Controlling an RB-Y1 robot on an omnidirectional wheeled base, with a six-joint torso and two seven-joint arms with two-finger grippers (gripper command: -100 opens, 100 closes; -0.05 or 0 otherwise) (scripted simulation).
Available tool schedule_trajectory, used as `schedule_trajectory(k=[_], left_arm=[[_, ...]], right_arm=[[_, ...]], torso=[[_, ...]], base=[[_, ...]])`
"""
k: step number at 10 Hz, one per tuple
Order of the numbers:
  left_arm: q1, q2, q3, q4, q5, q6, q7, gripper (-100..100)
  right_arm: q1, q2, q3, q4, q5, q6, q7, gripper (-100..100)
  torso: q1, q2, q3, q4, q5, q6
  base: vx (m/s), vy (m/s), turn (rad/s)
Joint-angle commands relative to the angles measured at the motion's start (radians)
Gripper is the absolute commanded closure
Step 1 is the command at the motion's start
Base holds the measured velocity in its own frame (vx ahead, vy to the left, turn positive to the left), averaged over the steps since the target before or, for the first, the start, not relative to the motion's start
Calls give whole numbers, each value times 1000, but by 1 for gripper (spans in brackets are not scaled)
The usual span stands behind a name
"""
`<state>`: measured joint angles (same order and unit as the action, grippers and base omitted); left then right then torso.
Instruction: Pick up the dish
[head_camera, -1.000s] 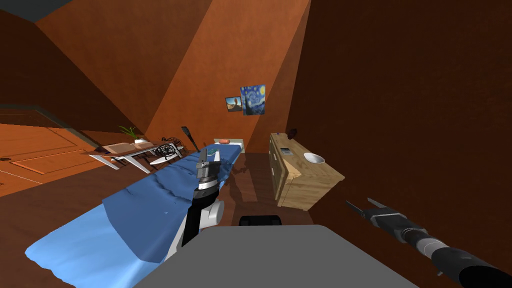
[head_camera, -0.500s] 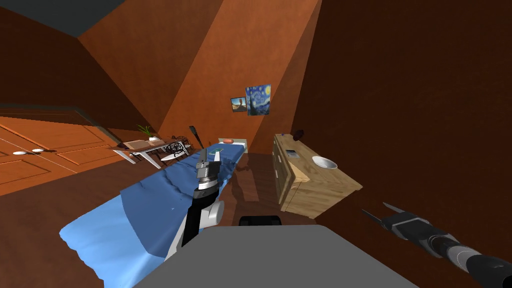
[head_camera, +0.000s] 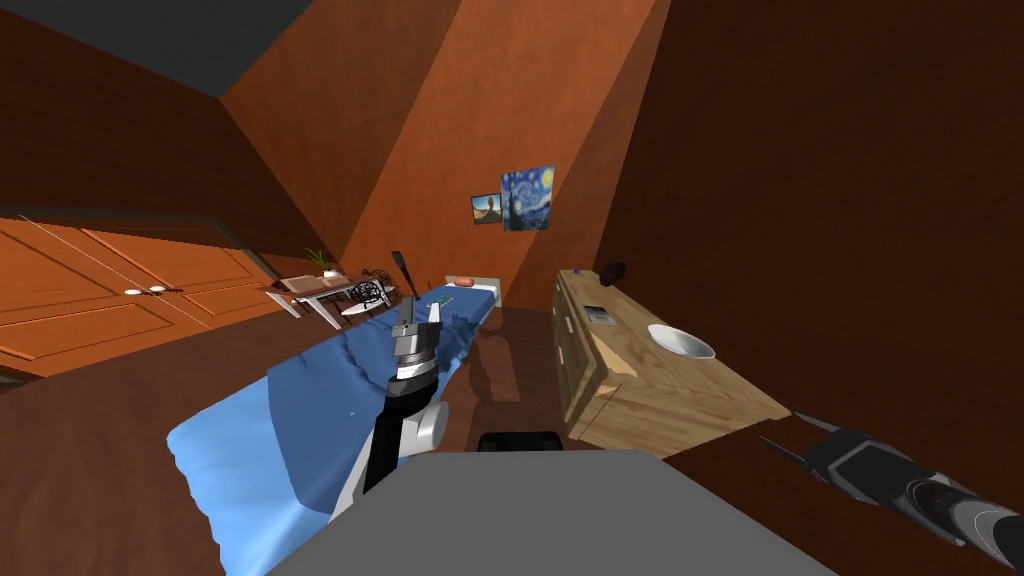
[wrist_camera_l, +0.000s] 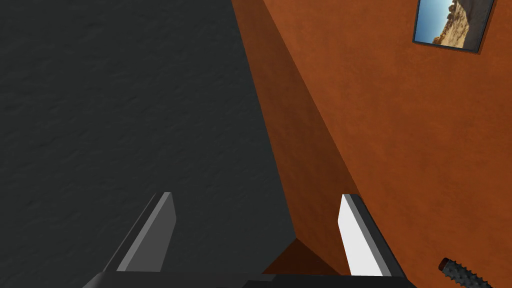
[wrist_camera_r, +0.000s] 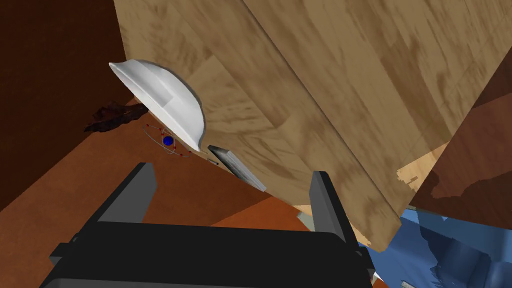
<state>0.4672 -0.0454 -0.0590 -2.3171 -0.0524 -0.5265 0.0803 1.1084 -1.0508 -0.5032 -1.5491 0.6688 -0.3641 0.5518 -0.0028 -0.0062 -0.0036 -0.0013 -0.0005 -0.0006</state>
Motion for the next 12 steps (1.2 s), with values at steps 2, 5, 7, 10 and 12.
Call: schedule_trajectory(k=[2, 5, 7, 10, 12], left_arm=[[0, 0, 0, 0, 0, 0, 0, 0], [0, 0, 0, 0, 0, 0, 0, 0], [0, 0, 0, 0, 0, 0, 0, 0], [0, 0, 0, 0, 0, 0, 0, 0], [0, 0, 0, 0, 0, 0, 0, 0]], right_arm=[[31, -80, 2, 63, 35, -5, 21, -100], [51, -140, 11, 111, 61, -14, 38, -100], [69, -189, 23, 152, 85, -23, 52, -100], [96, -248, 48, 199, 116, -39, 71, -100], [119, -282, 82, 222, 138, -57, 83, -100]], torso=[[-1, -1, 0, 0, 0, -1], [-2, -2, -2, -1, -1, 1], [-2, -1, 0, 0, -1, 0], [-3, -3, -2, -1, -1, 0], [-1, -2, -1, 0, 0, 0]], base=[[116, -49, 216], [124, -65, 118], [111, -77, 174], [126, -73, 137], [109, -62, 134]])
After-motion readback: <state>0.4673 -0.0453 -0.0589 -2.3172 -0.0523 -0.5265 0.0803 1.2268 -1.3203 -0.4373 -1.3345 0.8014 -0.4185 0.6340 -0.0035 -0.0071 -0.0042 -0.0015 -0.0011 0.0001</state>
